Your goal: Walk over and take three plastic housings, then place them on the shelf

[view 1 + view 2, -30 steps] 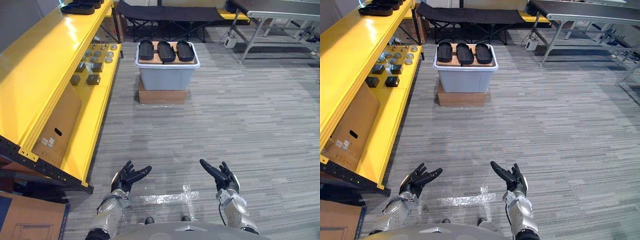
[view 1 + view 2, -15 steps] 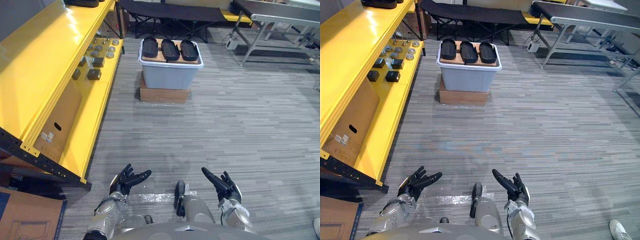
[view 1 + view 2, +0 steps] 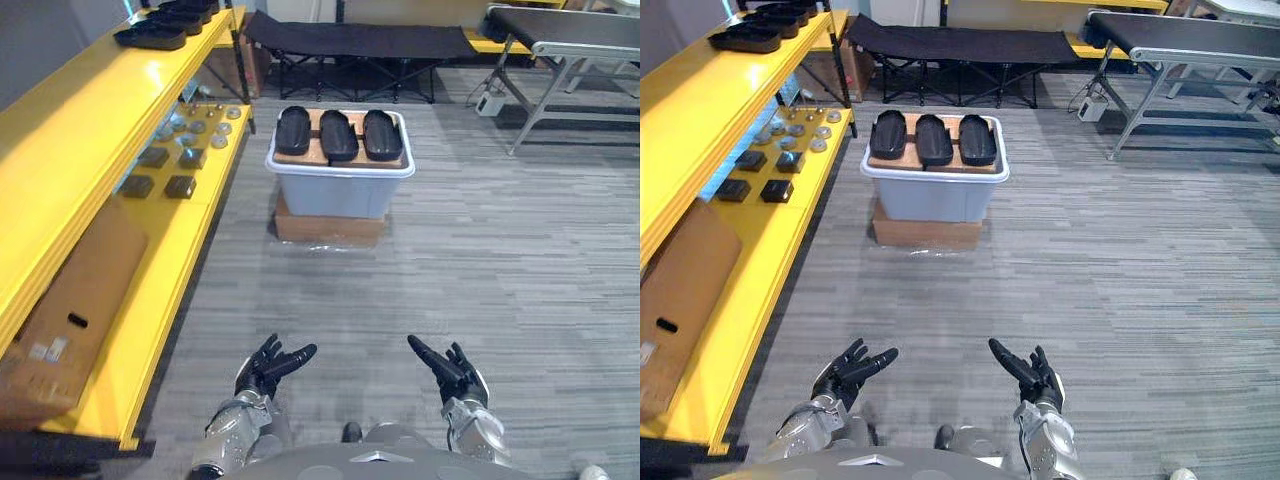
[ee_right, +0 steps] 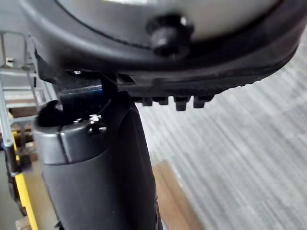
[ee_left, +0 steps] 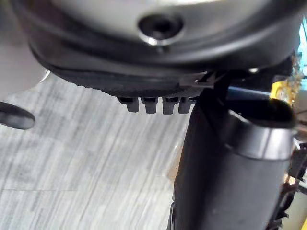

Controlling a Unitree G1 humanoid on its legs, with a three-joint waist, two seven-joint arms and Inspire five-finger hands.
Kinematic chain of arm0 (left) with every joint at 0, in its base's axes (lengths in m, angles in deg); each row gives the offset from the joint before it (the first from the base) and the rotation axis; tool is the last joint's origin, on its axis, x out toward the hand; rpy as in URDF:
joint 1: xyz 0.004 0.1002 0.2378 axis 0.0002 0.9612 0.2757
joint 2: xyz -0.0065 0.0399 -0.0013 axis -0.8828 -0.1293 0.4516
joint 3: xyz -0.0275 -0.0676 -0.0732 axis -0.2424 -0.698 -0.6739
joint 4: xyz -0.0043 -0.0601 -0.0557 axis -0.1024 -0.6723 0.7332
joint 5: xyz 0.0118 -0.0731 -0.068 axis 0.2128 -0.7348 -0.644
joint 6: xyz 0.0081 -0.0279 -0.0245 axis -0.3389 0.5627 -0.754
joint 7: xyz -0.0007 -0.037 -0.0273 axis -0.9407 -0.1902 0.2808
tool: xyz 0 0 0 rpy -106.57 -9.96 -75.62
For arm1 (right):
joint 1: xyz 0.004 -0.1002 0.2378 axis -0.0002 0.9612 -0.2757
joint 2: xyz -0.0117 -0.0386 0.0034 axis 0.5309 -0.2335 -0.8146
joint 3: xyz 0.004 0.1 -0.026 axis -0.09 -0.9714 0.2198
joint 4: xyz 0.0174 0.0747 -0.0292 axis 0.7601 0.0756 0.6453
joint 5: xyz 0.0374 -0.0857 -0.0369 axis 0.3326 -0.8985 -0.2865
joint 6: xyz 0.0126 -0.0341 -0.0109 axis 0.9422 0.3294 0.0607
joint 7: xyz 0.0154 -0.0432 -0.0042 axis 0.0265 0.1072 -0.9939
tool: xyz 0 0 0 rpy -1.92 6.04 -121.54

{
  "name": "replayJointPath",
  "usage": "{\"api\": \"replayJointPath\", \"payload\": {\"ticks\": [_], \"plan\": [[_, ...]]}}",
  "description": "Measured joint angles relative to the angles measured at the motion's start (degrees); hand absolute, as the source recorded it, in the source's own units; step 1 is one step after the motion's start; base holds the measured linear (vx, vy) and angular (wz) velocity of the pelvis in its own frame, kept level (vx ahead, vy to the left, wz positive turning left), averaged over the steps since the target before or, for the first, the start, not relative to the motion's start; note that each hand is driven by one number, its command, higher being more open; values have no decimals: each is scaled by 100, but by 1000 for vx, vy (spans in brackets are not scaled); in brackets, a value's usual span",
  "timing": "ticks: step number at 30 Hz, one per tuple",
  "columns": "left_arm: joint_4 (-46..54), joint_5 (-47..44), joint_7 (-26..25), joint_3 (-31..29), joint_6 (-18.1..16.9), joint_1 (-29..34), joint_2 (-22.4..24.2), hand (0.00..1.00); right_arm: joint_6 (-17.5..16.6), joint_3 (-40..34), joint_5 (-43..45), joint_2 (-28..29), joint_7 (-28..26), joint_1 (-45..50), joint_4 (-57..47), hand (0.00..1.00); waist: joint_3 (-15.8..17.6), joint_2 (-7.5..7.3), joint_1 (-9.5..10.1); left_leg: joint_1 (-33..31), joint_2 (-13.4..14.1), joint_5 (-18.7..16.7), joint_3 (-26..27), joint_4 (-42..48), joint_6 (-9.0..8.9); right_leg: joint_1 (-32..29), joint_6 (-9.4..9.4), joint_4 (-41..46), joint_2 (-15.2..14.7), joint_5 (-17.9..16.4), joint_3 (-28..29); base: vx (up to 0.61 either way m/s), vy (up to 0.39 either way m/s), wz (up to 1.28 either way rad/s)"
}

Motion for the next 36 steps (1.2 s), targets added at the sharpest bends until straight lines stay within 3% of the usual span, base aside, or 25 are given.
{"api": "replayJointPath", "payload": {"ticks": [1,2,3,4,5,6,7,9,10,11,12,13,14,16,18,21,23,24,25,26,29,33,36], "plan": [[68,-3,-10,-2,-35,-37,13,100,2,27,-53,-43,6,-93,-2,100,48,29,40,-133,-153,326,-152,-776,-80,107,19,-85,10,-12,122,532,14,-85],[177,-4,-28,9,-44,-77,31,100,4,87,-49,-81,27,-126,-7,100,117,103,116,-155,-256,852,-332,-1783,-126,321,204,-177,70,-130,329,329,61,-77],[216,-5,-33,12,-48,-80,38,100,15,127,-49,-108,28,-137,-10,100,136,170,139,-150,-240,1095,-411,-2146,-135,447,285,-189,127,-236,406,327,81,-65],[216,-7,-38,35,-46,-86,56,100,25,186,-48,-168,27,-149,-18,100,166,280,115,-127,-178,1438,-500,-2486,-182,662,312,-172,270,-382,499,407,165,-51],[219,-15,-36,101,-39,-71,54,100,38,265,-46,-275,13,-52,-25,100,127,526,109,-59,-3,1861,-520,-2590,-38,869,353,-3,462,-715,648,467,238,-55],[234,-14,-45,148,-16,-79,33,100,81,347,-42,-297,13,-49,-9,100,94,538,112,27,20,2491,-491,-2462,116,938,383,208,464,-970,795,531,290,-48],[286,0,-83,169,26,-197,-120,100,82,495,-42,-287,-87,-77,-11,100,101,197,55,92,-223,2613,-281,-2386,298,947,404,473,166,-1353,850,359,207,-22],[298,11,-93,182,33,-390,-200,100,82,570,-41,-333,-157,-143,-7,100,97,-96,114,42,-542,2414,-142,-2255,494,842,461,687,-173,-1599,830,373,139,-8],[321,57,-122,224,41,-427,-186,100,78,648,-33,-366,-160,-306,90,100,71,-272,121,82,-740,2217,11,-2210,662,675,507,1261,-401,-1717,809,474,108,-15],[318,90,-134,244,63,-427,-182,100,78,680,-32,-358,-159,-379,140,100,69,-260,87,131,-766,2140,32,-2198,701,470,624,1741,-452,-1656,726,497,93,-14],[326,176,-147,346,92,-421,-211,100,75,742,-32,-295,-148,-403,177,100,77,-267,103,392,-818,2013,10,-2300,763,81,997,2763,-595,-1379,470,426,70,-2],[328,204,-154,392,122,-414,-219,100,72,819,-34,-275,-154,-427,236,100,91,-281,105,582,-838,1965,11,-2364,795,-78,1074,3222,-698,-1306,396,344,68,1],[325,223,-182,457,178,-417,-248,100,75,923,-38,-246,-165,-458,326,100,88,-285,105,784,-851,1908,16,-2357,847,-186,941,3502,-812,-1420,292,323,62,1],[329,220,-250,487,184,-465,-259,100,72,1188,-40,-218,-188,-582,325,100,106,-228,122,1141,-773,1685,17,-2332,857,-418,892,2985,-835,-1629,138,395,56,0],[327,218,-273,504,191,-576,-285,100,62,1202,-40,-216,-194,-654,308,100,84,-118,125,1235,-651,1517,-93,-2330,790,-787,933,2319,-804,-1602,17,251,8,10],[303,212,-272,516,131,-596,-318,100,58,1202,-47,-211,-166,-591,307,100,95,-5,96,1389,-433,1163,-385,-2263,624,-1204,1392,1385,-744,-1181,442,226,-86,37],[291,175,-273,551,90,-596,-350,100,58,1185,-60,-183,-132,-463,309,100,83,-108,71,1371,-420,1025,-641,-2150,496,-1248,1379,730,-787,-634,698,246,-233,72],[283,140,-273,631,62,-578,-425,100,56,1158,-62,-118,-133,-379,310,100,7,-288,99,1308,-502,887,-785,-1995,394,-1238,1378,432,-896,-308,695,266,-311,73],[232,134,-298,637,62,-572,-465,100,55,1124,-61,-62,-133,-349,314,100,-54,-425,94,1217,-577,730,-901,-1752,259,-1213,1332,400,-994,288,654,275,-331,69],[167,116,-328,638,62,-572,-454,100,54,1093,-61,-76,-131,-354,316,100,-60,-374,91,1205,-523,660,-967,-1658,227,-1216,1264,498,-939,352,606,282,-334,45],[129,-212,-422,648,60,-461,-188,100,18,914,-45,-140,-91,-529,305,100,-117,45,86,1066,-60,379,-1083,-1289,-21,-1108,1005,497,-538,193,274,262,-240,19],[131,-247,-480,629,54,-417,-64,100,27,633,-36,-157,124,-458,107,100,-71,96,94,1072,225,322,-706,-968,-202,-600,882,206,-398,112,-47,188,-121,35],[130,-247,-427,624,25,-476,-75,100,23,213,-31,-147,293,-399,-289,100,-59,87,-47,1159,370,469,35,-1591,-79,-524,896,65,-563,115,-370,51,25,57]]}}
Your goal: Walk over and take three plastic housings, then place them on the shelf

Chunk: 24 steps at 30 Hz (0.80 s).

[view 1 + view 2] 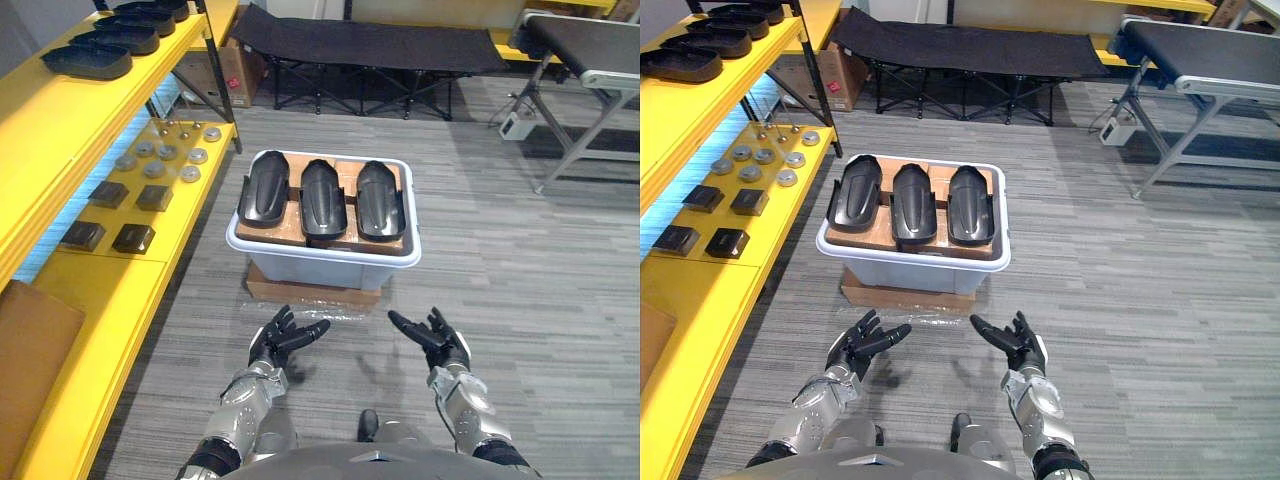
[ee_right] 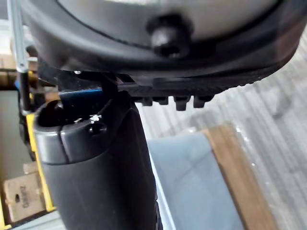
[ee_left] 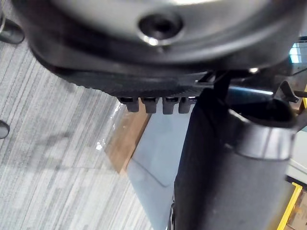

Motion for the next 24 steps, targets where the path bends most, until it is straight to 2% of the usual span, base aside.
{"api": "replayJointPath", "payload": {"ticks": [1,3,7,9,13,15,19,21,24], "plan": [[1,6,14,0,-8,-4,-13,100,-2,-61,-1,-11,53,15,-49,100,17,-36,-4,69,-35,164,89,-159,-23,11,41,-13,-69,7,-44,24,68,40],[4,25,43,21,-24,38,-46,100,-3,-126,-15,21,200,67,-166,100,27,-140,7,152,-249,362,55,-449,62,23,130,-110,-237,43,-90,17,85,23],[24,325,163,101,62,218,-219,100,-142,-260,-4,89,328,130,-366,100,13,-122,-1,333,-516,554,126,-872,188,18,270,-141,-477,101,-77,-4,96,3],[61,507,208,101,137,253,-258,100,-176,-356,-7,123,410,160,-544,100,14,-132,1,367,-552,575,179,-920,222,13,312,-151,-511,128,-54,-39,59,-8],[88,512,386,132,165,408,-349,100,-525,-887,0,100,526,274,-1142,100,-2,-173,-30,323,-615,577,268,-919,244,17,420,-225,-581,201,-29,-55,51,-5],[88,512,407,216,172,432,-438,100,-592,-1045,-1,12,571,262,-1218,100,-16,-211,-22,314,-610,568,282,-895,250,15,424,-221,-580,205,-22,-45,18,-3],[320,493,475,217,255,454,-478,100,-472,-1278,11,-556,478,-57,-1204,100,17,-213,-23,-131,-499,255,297,-267,263,-118,429,-213,-529,282,-37,-64,24,0],[585,465,609,225,255,307,-543,100,-303,-1285,65,-1034,463,-782,-886,100,274,-190,-2,-561,-351,43,278,314,297,-275,399,-218,-428,396,-27,-123,47,-4],[690,440,643,297,259,-122,-640,100,-83,-1214,198,-1634,452,-1919,-249,100,667,-159,59,-1063,-246,-48,214,775,335,-545,367,-226,-342,549,-49,-151,50,2]]}}
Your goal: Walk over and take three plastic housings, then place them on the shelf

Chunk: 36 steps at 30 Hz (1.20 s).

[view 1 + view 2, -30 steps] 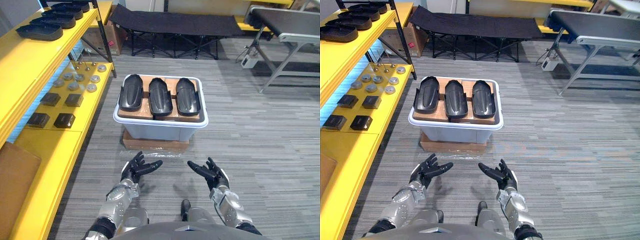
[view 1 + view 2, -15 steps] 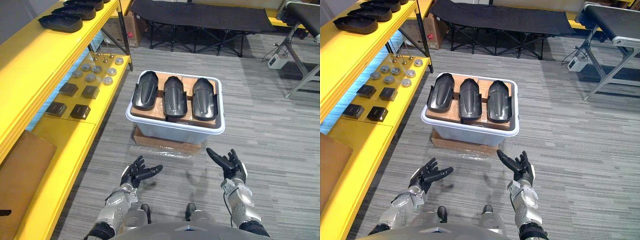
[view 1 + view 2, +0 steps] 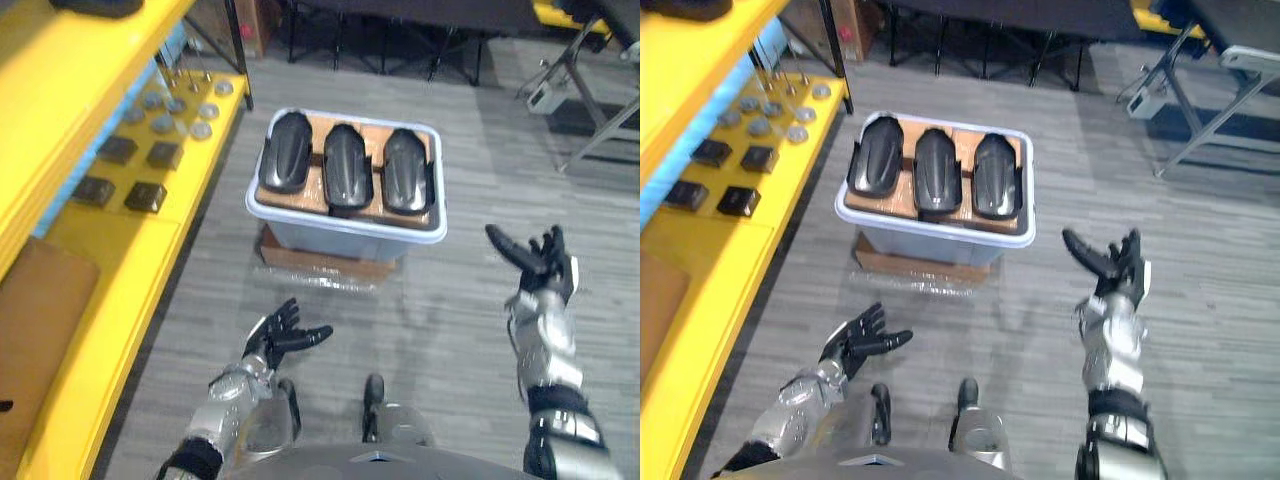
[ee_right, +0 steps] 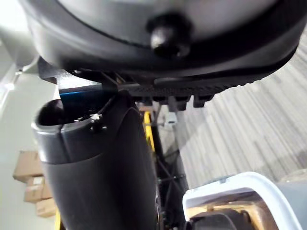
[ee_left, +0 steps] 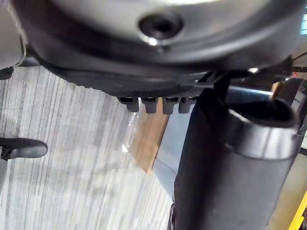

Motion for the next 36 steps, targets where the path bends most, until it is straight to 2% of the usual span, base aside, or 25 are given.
{"api": "replayJointPath", "payload": {"ticks": [1,5,7,8,10,15,18,20,24,28,36], "plan": [[1,0,1,52,2,-185,-11,100,106,94,160,-304,-19,-402,236,100,135,34,82,-183,5,1,-23,102,4,-121,0,-1,2,63,-10,-135,63,6],[4,-31,-30,160,-2,-483,-56,100,402,555,303,-1019,-129,-1557,923,100,527,230,149,-501,-24,49,-173,347,109,-285,19,13,-10,140,-88,-73,60,17],[2,-202,-86,221,-12,-532,-51,100,545,824,302,-1287,-210,-2137,1329,100,618,340,233,-745,-57,66,-252,445,128,-482,21,88,-27,142,-161,-32,36,15],[2,-203,-87,223,-12,-533,-51,100,548,828,302,-1293,-210,-2142,1333,100,620,342,235,-747,-58,67,-252,445,129,-484,21,89,-27,142,-161,-12,23,13],[-145,-239,-136,413,-55,-646,-42,100,771,1032,302,-1613,-170,-2882,2037,100,755,485,404,-935,-97,90,-319,517,158,-647,16,189,-37,137,-222,-19,16,13],[-487,-485,-222,543,-241,-768,86,100,1117,1240,300,-2053,102,-3821,2498,100,926,668,466,-1160,-217,197,-346,490,238,-951,23,416,-176,107,-294,-37,29,8],[-714,-698,-254,607,-284,-862,152,100,1235,1460,288,-2281,359,-4105,2567,100,972,702,497,-1295,-263,268,-327,445,279,-1188,18,608,-253,51,-287,-60,15,1],[-843,-802,-312,609,-315,-901,221,100,1389,1464,288,-2353,669,-4229,2623,100,977,705,548,-1375,-264,332,-322,393,267,-1322,-3,678,-268,35,-290,-41,-18,0],[-856,-947,-313,656,-370,-857,292,100,1572,1677,260,-2374,941,-4385,2618,100,987,711,534,-1387,-263,408,-320,309,234,-1494,-41,959,-329,-116,-286,-17,-29,1],[-861,-1009,-310,656,-383,-857,395,100,1958,1684,250,-2392,1013,-4583,2614,100,988,711,529,-1391,-240,513,-301,173,163,-1629,-107,1079,-329,-177,-282,-11,-51,-1],[-919,-1201,-303,705,-442,-855,481,100,2251,2134,25,-2401,906,-4730,2614,100,996,726,527,-1472,-160,571,-278,107,92,-1888,-195,1348,-310,-312,-247,-5,-42,-4]]}}
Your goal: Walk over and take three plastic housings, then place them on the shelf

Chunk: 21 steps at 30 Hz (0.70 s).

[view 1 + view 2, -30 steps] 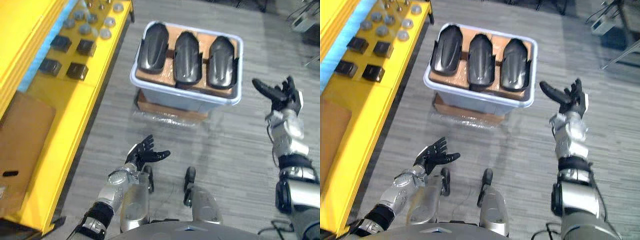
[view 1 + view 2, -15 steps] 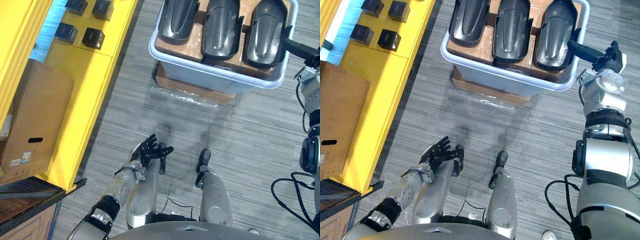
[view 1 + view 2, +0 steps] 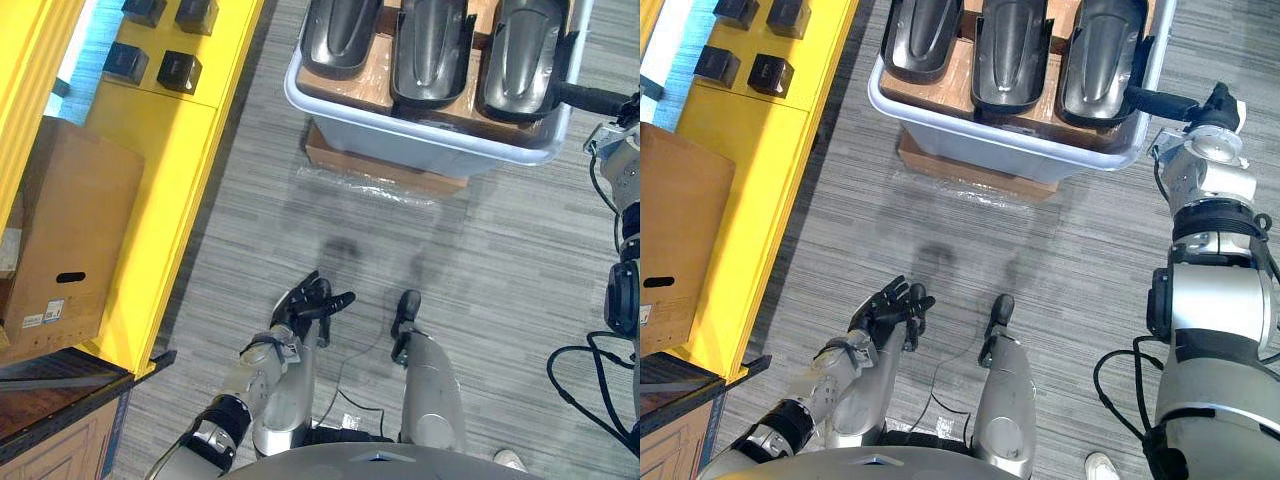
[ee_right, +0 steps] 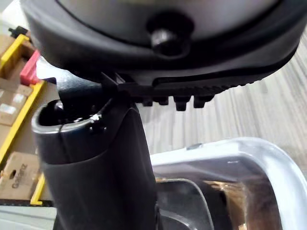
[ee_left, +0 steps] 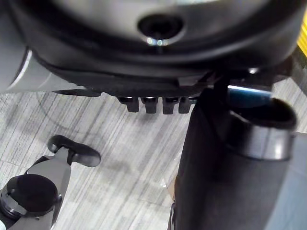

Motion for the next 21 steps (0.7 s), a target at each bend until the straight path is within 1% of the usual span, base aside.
{"api": "replayJointPath", "payload": {"ticks": [2,5,8,10,13,15,17,18,21], "plan": [[6,-127,0,1,-75,0,9,100,52,55,-8,-4,3,-103,0,100,5,9,-1,-93,1,3,-5,29,-5,-135,3,126,-20,-62,-1,-1,-29,3],[36,-145,2,0,-169,-21,20,100,157,298,-16,-57,10,-277,-1,100,13,25,28,-302,9,9,-23,143,-15,-391,-40,387,-64,-174,-41,7,-25,6],[87,-174,3,1,-206,-21,34,100,217,672,-232,-70,29,-329,-52,100,16,33,70,-411,6,7,-37,200,-20,-576,-76,651,-124,-320,-58,3,-46,10],[99,-323,2,0,-217,-21,32,100,274,703,-235,-76,50,-405,-71,100,23,53,61,-495,6,12,-40,202,-38,-673,-98,727,-137,-356,-71,-16,-37,4],[205,-364,27,2,-219,-29,59,100,379,956,-242,-237,149,-547,-89,100,96,151,67,-580,1,15,-34,254,-41,-793,-94,894,-194,-432,-77,0,-27,5],[234,-376,65,-3,-252,-28,51,100,498,1013,-349,-271,242,-550,-154,100,102,173,91,-671,-3,15,-12,293,-41,-948,-109,1043,-230,-499,-67,8,-31,3],[244,-377,71,1,-327,-28,65,100,532,1021,-444,-279,257,-563,-200,100,106,183,78,-735,-2,21,-18,314,-50,-1029,-133,1111,-247,-525,-69,21,-33,2],[244,-378,75,1,-333,-28,68,100,575,1061,-444,-282,279,-607,-207,0,106,182,79,-747,-1,22,-10,316,-53,-1065,-140,1147,-263,-532,-79,22,-30,-1],[242,-377,77,1,-336,-28,92,100,727,1102,-442,-283,461,-652,-217,0,105,185,82,-755,-1,19,-9,310,-54,-1079,-153,1186,-285,-565,-101,1,-6,2]]}}
